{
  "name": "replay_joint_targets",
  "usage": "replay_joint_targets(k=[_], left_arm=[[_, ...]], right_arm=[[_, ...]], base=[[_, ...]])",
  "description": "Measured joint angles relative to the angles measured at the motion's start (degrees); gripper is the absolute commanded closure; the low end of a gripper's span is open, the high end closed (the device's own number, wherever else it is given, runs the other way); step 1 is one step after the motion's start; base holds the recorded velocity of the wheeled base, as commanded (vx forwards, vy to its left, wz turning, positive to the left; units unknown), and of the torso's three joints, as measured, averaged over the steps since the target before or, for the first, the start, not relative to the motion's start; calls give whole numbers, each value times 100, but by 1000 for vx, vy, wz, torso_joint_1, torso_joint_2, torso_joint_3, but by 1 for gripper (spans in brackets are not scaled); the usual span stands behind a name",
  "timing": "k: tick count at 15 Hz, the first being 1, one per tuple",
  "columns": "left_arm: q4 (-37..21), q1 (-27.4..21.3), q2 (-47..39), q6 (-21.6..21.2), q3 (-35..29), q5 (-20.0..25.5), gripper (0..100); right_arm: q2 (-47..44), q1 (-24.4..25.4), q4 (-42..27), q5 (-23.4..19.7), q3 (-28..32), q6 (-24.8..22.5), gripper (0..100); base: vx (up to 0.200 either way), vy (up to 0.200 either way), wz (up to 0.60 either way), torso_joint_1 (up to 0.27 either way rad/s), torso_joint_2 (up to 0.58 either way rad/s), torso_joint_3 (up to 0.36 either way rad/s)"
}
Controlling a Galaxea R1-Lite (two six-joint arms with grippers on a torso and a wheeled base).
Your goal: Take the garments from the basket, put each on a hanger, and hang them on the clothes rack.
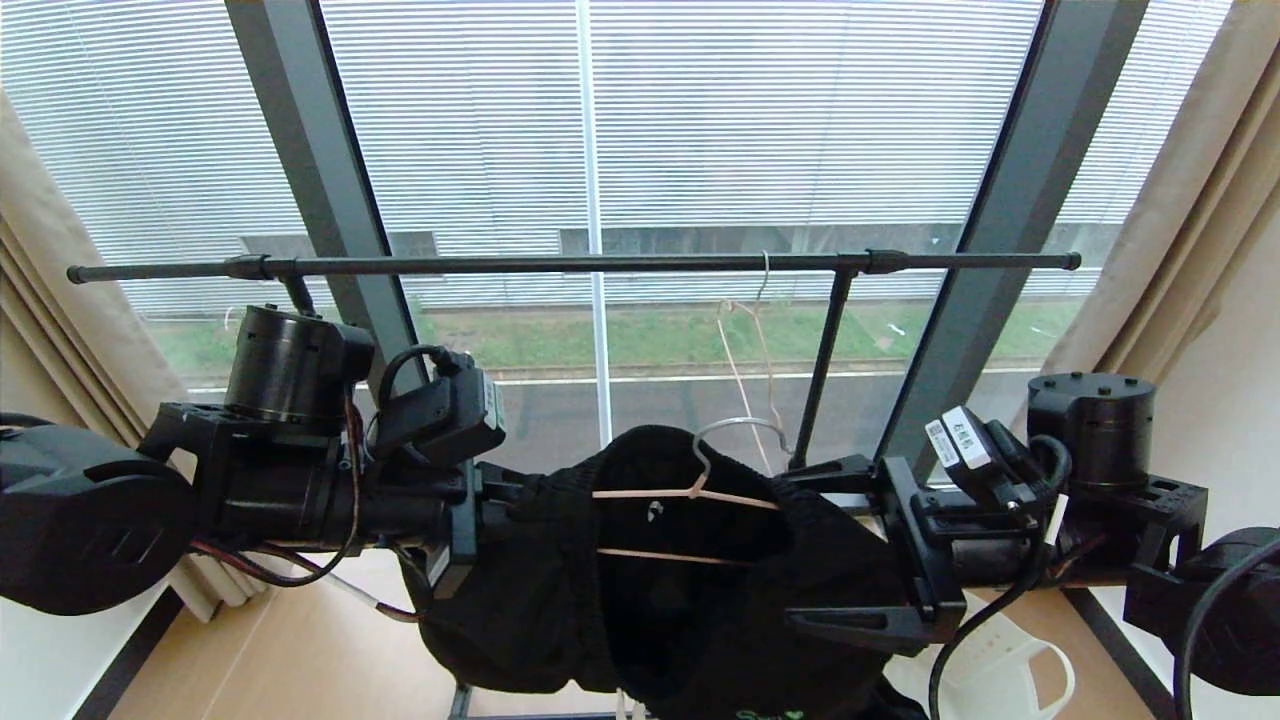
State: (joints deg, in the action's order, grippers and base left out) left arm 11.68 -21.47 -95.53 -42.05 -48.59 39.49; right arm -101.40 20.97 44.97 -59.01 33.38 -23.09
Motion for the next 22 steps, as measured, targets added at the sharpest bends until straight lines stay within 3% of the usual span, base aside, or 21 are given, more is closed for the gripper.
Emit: replay_joint_targets(k=[14, 22], left_arm=[[-2, 391, 433, 579, 205, 411, 100], [343, 647, 805, 1402, 254, 624, 100]], right_arm=[[39, -501, 38, -10, 165, 16, 0], [-144, -588, 27, -2, 215, 10, 0]], base=[[0, 0, 0, 0, 0, 0], [0, 0, 0, 0, 0, 0]])
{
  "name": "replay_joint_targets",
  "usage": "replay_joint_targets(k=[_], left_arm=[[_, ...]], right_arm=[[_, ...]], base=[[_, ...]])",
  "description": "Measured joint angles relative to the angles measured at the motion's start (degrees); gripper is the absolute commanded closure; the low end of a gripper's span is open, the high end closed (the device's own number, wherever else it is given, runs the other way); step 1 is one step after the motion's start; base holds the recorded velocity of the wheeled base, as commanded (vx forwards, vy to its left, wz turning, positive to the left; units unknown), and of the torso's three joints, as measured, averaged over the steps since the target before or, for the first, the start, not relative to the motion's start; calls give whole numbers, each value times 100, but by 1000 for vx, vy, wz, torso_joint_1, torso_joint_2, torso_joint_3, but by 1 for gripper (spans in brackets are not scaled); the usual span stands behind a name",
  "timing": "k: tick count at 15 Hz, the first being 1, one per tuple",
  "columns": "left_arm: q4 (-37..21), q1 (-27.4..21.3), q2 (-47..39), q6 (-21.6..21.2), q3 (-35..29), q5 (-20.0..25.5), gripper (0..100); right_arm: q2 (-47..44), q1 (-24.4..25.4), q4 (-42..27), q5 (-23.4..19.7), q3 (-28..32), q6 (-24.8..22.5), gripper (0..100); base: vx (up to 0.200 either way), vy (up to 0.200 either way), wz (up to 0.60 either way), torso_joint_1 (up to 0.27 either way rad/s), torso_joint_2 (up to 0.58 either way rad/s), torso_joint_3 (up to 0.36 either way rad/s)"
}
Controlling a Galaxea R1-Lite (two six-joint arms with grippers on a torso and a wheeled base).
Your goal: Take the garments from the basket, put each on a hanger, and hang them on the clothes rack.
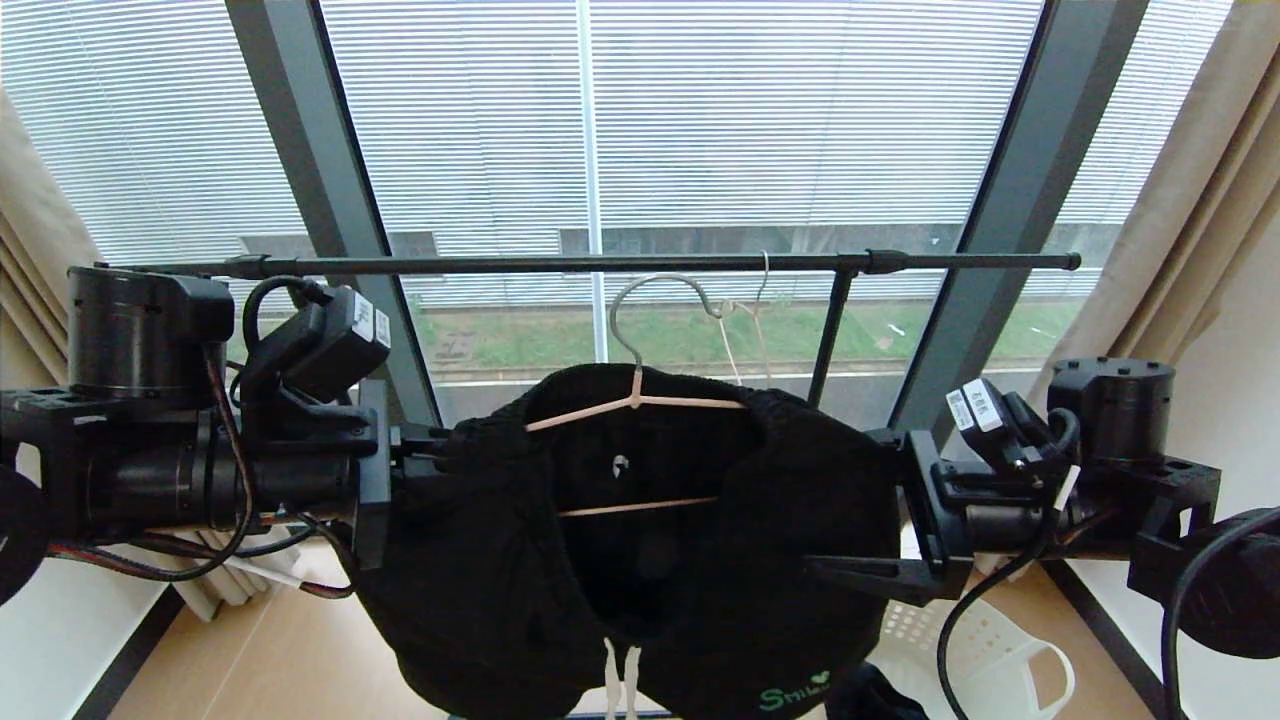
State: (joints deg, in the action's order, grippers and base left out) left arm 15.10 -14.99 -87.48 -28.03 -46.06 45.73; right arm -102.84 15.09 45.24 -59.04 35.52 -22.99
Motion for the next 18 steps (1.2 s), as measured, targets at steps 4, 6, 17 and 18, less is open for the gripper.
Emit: replay_joint_targets(k=[4, 6, 17, 18], left_arm=[[591, 135, 49, 723, 35, 1, 100], [936, 150, 46, 1019, 94, 4, 100], [1092, 229, 46, 1178, 227, 272, 100], [1092, 246, 46, 1178, 227, 277, 100]], right_arm=[[-286, -169, 11, 15, 91, -32, 0], [-449, -258, 11, 15, 155, -35, 0], [-951, -421, 9, 17, 374, -43, 0], [-975, -421, 9, 17, 384, -43, 0]], base=[[0, 0, 0, 0, 0, 0], [0, 0, 0, 0, 0, 0], [0, 0, 0, 0, 0, 0], [0, 0, 0, 0, 0, 0]])
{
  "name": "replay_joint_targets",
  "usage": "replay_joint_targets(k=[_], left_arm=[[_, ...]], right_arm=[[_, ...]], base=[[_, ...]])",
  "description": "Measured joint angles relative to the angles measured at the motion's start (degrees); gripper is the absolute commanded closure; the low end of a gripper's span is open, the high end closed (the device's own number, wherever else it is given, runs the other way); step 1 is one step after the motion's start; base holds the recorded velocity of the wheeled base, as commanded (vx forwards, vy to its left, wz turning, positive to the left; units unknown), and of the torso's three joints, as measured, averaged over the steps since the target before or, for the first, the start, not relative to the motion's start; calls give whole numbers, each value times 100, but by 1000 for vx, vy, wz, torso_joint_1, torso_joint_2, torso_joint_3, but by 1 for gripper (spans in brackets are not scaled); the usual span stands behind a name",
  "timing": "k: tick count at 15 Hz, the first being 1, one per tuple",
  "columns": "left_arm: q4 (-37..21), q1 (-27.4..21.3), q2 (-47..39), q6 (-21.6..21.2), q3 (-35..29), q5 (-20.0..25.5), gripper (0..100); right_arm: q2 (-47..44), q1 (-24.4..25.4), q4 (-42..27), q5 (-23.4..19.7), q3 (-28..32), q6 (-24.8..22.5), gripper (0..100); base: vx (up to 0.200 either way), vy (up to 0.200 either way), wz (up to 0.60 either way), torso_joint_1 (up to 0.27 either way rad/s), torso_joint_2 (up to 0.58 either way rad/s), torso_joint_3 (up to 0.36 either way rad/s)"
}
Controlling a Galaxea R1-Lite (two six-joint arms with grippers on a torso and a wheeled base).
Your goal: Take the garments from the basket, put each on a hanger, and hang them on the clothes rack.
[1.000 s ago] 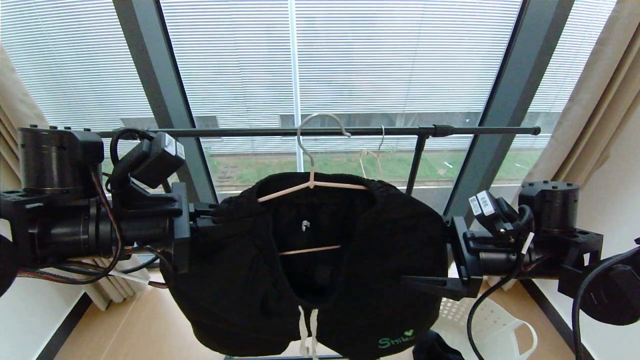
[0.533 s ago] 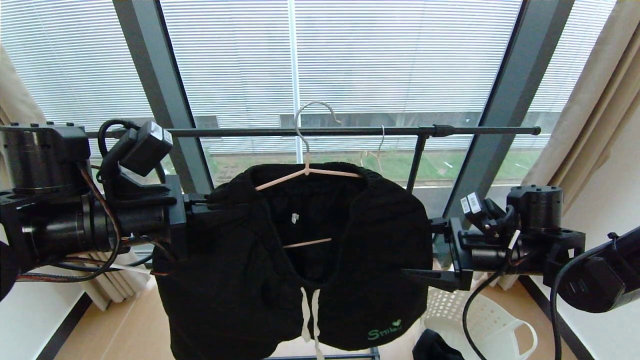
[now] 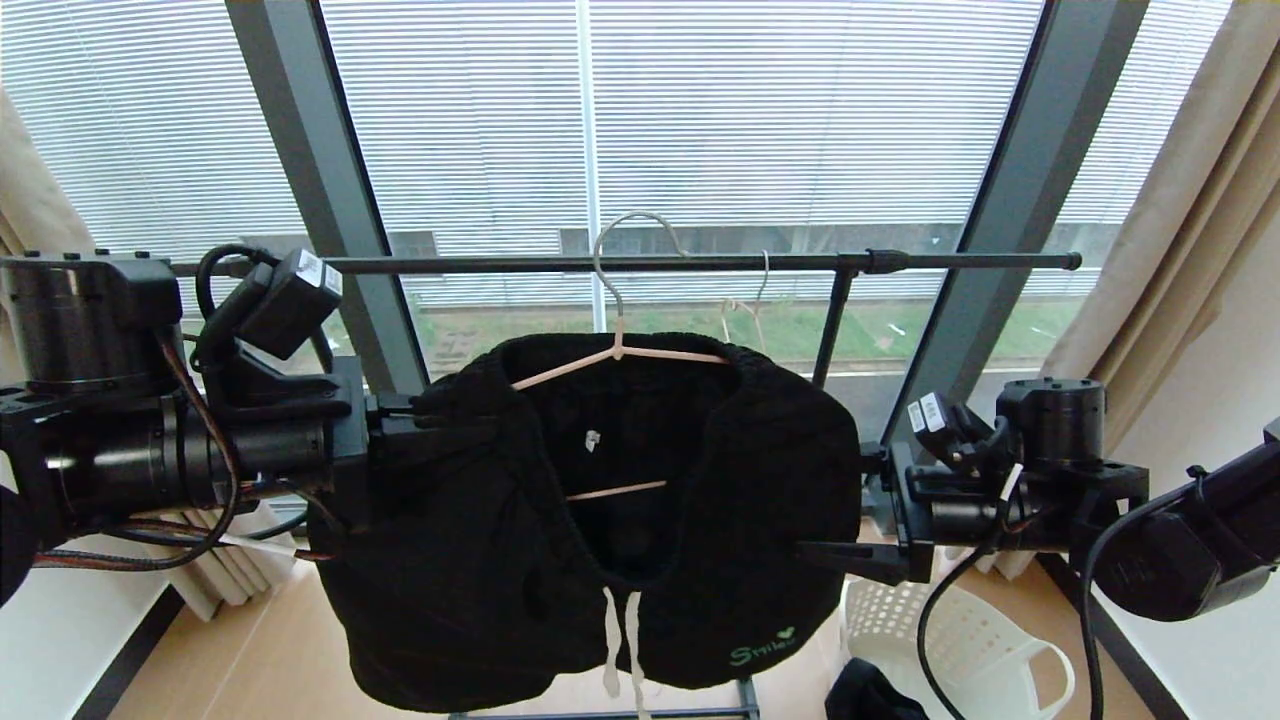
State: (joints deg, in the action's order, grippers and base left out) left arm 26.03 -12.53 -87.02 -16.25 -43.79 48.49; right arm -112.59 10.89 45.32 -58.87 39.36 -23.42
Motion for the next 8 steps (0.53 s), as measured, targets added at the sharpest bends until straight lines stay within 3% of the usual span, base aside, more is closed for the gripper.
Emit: replay_joint_targets(k=[8], left_arm=[[413, 99, 5, 343, -22, 55, 100]], right_arm=[[-282, -78, -2, 9, 158, -11, 0]], base=[[0, 0, 0, 0, 0, 0]])
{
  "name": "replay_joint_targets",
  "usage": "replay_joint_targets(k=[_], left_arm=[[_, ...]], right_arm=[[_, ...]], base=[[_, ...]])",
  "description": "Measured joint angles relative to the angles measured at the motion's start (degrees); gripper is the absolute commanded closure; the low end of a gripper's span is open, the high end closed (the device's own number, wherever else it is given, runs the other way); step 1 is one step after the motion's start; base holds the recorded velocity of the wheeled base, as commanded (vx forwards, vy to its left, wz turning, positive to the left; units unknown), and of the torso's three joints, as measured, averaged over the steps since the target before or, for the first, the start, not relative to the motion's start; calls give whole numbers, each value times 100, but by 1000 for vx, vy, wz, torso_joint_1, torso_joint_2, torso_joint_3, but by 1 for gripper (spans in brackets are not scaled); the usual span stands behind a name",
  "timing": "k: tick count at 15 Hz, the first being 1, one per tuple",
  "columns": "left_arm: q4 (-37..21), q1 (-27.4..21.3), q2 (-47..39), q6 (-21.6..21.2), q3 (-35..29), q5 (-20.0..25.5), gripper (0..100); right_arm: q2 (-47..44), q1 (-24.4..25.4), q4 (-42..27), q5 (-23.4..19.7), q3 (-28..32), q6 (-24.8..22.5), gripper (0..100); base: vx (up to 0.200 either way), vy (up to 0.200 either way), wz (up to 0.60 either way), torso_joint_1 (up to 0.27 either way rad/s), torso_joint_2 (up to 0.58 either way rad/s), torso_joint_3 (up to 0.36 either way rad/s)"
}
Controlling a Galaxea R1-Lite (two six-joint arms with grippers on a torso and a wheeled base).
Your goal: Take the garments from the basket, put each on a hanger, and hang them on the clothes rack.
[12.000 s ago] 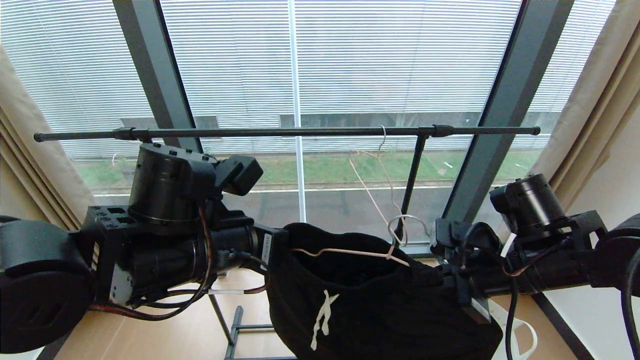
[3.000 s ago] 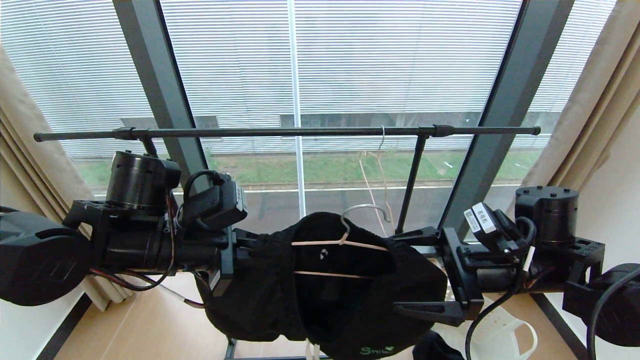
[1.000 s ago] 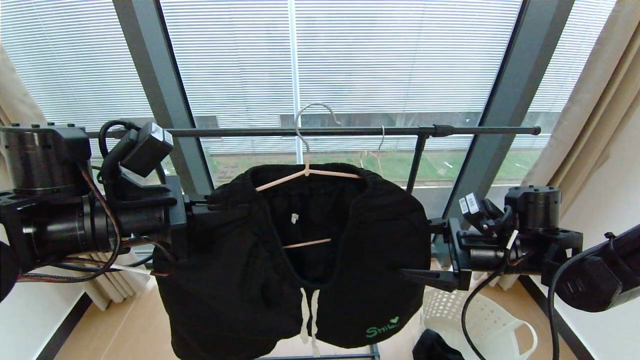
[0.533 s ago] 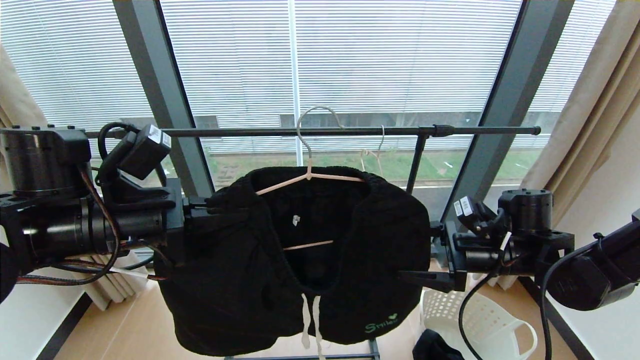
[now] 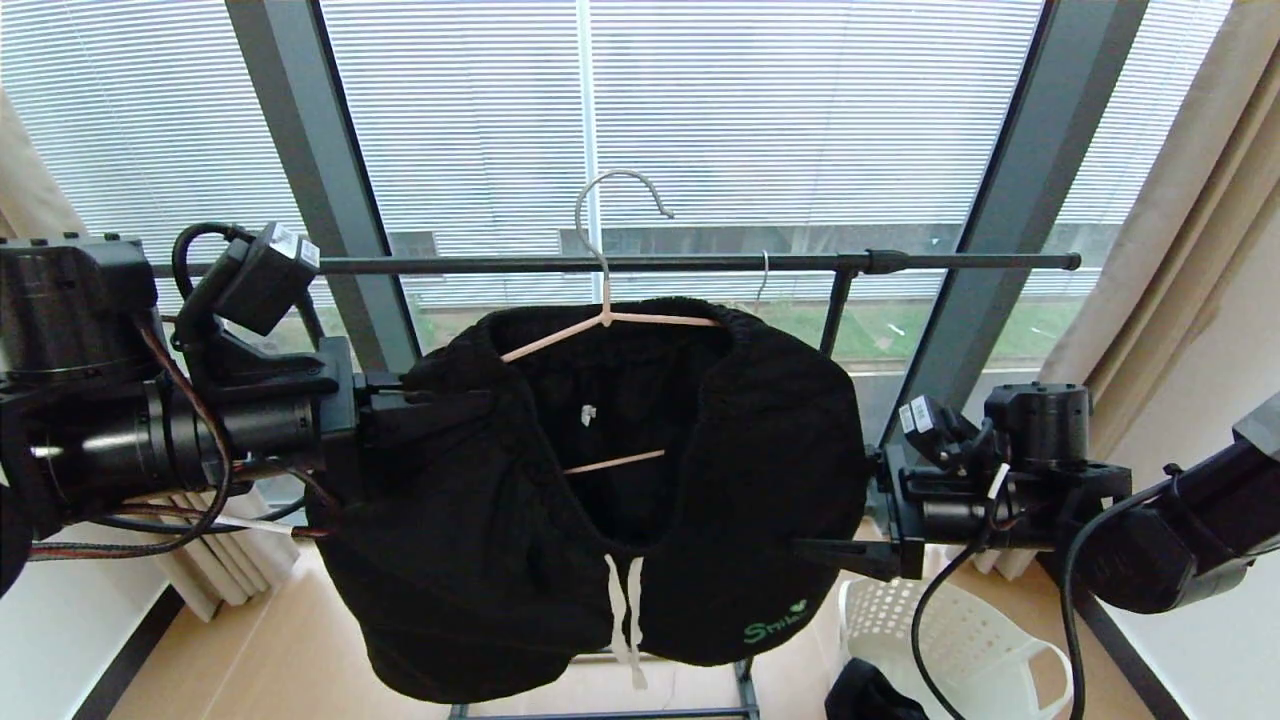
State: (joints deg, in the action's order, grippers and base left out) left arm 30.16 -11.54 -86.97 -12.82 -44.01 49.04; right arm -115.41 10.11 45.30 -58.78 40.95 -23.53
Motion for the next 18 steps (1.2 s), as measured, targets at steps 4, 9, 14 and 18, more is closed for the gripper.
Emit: replay_joint_targets(k=[4, 9, 14, 18], left_arm=[[6, -5, 0, 21, 7, 105, 100], [9, 17, 1, 27, -11, 107, 100], [5, 199, 32, 27, -11, 116, 100], [6, 226, 63, 27, -4, 116, 100]], right_arm=[[-223, -46, -1, -1, 158, -4, 100], [-289, -319, -23, -15, 288, 5, 100], [-333, -507, -37, -17, 382, 7, 100], [-405, -575, -41, -17, 436, 10, 100]], base=[[0, 0, 0, 0, 0, 0], [0, 0, 0, 0, 0, 0], [0, 0, 0, 0, 0, 0], [0, 0, 0, 0, 0, 0]])
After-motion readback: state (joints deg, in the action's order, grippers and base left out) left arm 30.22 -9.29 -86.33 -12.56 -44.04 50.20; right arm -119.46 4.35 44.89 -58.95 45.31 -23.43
